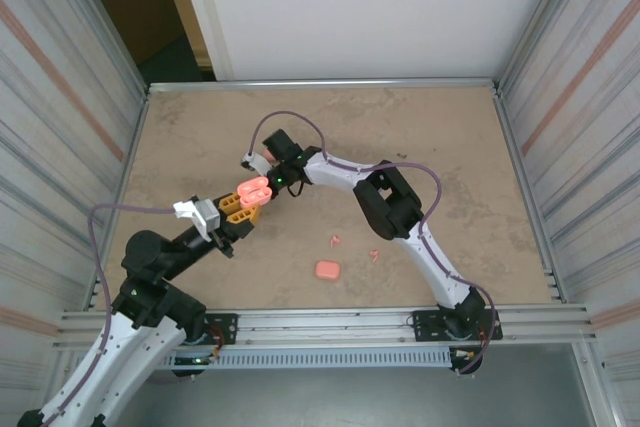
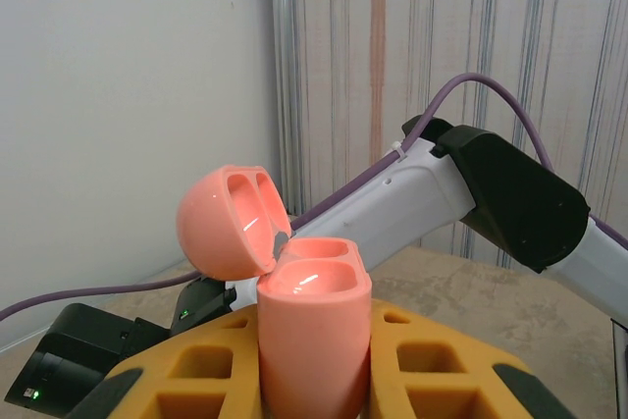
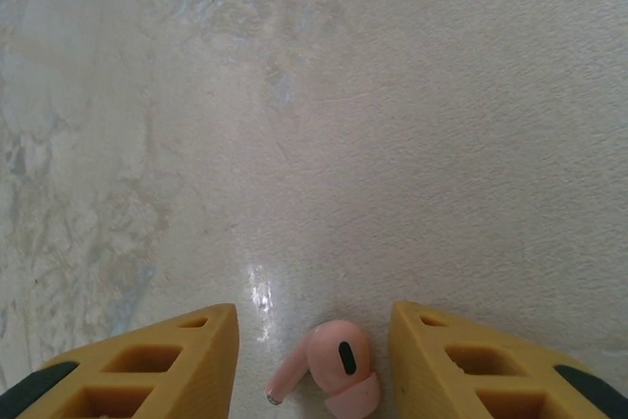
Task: Insert the wireless bluetooth earbuds into the charging case
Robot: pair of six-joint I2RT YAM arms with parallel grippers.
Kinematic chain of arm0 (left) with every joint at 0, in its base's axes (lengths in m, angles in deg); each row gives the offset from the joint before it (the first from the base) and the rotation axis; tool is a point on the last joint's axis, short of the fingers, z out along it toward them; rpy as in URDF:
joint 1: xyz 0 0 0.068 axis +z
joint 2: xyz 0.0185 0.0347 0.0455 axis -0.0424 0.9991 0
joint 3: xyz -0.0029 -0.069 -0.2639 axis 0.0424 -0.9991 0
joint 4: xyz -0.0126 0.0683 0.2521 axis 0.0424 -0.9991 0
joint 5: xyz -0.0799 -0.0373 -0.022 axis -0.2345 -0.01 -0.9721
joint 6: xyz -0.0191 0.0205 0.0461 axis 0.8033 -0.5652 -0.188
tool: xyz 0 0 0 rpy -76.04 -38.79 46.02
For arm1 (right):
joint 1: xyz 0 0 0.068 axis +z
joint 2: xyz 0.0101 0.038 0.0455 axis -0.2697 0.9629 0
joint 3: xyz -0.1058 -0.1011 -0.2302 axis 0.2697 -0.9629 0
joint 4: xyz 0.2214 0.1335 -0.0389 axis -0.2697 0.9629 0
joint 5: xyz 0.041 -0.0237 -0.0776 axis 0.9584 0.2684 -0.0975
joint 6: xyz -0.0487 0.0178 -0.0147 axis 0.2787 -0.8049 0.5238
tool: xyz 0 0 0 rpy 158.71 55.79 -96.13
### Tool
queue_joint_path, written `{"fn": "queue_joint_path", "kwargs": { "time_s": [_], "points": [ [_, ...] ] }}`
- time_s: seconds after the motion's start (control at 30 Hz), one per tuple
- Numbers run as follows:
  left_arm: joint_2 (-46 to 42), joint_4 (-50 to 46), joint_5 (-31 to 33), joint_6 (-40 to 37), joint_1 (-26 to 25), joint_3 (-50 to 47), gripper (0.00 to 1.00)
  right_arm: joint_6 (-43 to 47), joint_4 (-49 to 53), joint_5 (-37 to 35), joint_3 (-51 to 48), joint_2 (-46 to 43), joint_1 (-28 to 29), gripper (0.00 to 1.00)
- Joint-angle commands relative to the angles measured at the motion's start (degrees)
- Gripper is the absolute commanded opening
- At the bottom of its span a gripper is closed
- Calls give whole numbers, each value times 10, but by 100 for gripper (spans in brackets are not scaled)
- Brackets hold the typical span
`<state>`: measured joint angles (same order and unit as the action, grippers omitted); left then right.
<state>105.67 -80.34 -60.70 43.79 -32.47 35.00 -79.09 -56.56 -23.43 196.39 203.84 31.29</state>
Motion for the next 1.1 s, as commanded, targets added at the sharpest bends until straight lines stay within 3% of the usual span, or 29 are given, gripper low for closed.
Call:
{"fn": "queue_joint_path", "kwargs": {
  "time_s": [0.0, 0.73, 1.07],
  "points": [
    [-1, 7, 6, -9, -3, -2, 0, 25, 39, 20, -23, -22, 11, 42],
    [10, 8, 8, -14, -4, 1, 0, 39, 20, -12, -52, -49, 13, 20],
    [10, 9, 9, -13, -4, 0, 0, 18, -62, -36, -140, -113, 11, 15]
  ]
}}
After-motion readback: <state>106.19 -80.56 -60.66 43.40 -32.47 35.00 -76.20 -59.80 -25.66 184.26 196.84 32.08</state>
